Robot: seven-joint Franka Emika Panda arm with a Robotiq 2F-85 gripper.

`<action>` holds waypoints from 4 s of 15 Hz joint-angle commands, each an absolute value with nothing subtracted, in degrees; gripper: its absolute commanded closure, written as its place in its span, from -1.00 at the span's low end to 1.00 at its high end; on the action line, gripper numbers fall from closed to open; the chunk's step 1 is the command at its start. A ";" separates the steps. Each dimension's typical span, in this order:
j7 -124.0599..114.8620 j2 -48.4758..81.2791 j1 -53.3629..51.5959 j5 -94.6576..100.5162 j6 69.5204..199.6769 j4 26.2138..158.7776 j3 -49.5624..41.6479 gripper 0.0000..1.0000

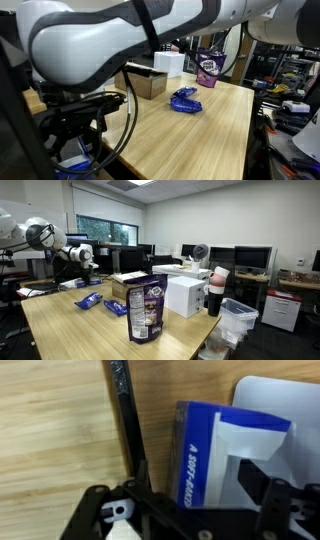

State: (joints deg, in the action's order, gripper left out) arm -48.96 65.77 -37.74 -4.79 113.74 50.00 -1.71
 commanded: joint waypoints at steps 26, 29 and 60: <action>-50.46 64.18 -39.39 -4.32 114.12 53.23 -2.36 0.88; -50.26 63.69 -39.81 -4.38 113.91 53.21 -2.47 0.88; -23.88 61.57 -27.63 -12.41 108.48 50.27 5.13 0.88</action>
